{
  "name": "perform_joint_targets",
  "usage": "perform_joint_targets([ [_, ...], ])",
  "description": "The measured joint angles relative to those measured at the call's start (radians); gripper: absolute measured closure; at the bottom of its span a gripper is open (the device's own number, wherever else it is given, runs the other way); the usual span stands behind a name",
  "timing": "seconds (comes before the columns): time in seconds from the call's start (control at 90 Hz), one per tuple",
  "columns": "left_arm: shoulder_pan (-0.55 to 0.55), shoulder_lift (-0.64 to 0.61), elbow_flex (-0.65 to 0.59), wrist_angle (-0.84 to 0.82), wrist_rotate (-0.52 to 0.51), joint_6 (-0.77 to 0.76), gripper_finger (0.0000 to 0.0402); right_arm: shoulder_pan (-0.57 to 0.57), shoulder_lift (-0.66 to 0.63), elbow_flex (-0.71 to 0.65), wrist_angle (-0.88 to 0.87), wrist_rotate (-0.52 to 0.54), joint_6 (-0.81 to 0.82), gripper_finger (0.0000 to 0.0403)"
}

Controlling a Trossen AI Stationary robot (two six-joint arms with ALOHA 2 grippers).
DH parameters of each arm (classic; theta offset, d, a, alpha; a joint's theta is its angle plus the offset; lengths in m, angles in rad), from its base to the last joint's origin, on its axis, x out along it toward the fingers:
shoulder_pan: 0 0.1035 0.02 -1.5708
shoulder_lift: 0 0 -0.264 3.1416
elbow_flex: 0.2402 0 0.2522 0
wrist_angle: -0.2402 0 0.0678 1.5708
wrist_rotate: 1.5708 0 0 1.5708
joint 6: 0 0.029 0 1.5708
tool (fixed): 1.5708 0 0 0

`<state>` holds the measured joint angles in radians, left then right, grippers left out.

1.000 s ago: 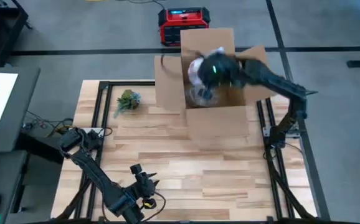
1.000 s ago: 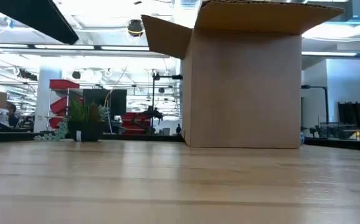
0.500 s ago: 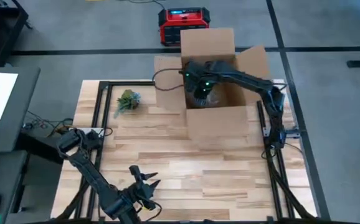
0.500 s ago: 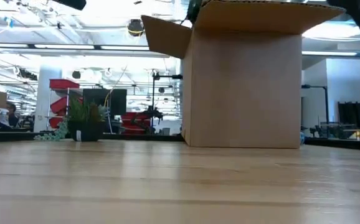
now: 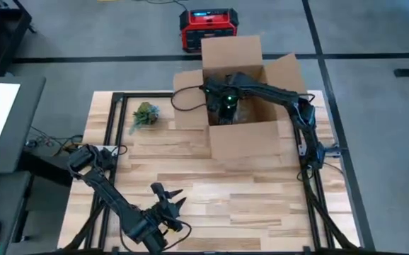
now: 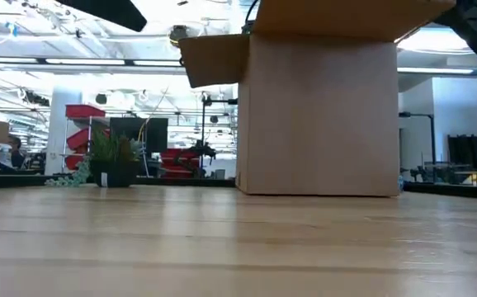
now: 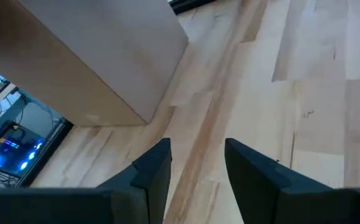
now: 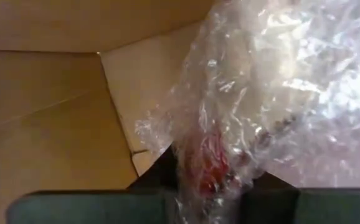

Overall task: Wrap mug
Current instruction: Put the wrapped red mug into the brown cardboard box

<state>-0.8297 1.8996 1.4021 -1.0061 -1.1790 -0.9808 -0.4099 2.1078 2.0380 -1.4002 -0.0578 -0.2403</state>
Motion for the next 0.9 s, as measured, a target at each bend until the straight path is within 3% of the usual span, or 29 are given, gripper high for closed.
perform_joint_targets([
  [0.489, -0.04, 0.0, 0.112, 0.002, -0.05, 0.149, 0.0269, 0.125, -0.006, -0.005, -0.078, -0.087, 0.031, 0.0191],
  [0.689, -0.052, 0.0, 0.112, -0.01, -0.052, 0.124, 0.0269, 0.173, -0.068, 0.011, -0.083, -0.081, 0.034, 0.018],
  [0.9, -0.067, -0.013, 0.113, -0.031, -0.056, 0.059, 0.0269, 0.204, -0.227, 0.024, -0.06, -0.039, 0.059, 0.0191],
])
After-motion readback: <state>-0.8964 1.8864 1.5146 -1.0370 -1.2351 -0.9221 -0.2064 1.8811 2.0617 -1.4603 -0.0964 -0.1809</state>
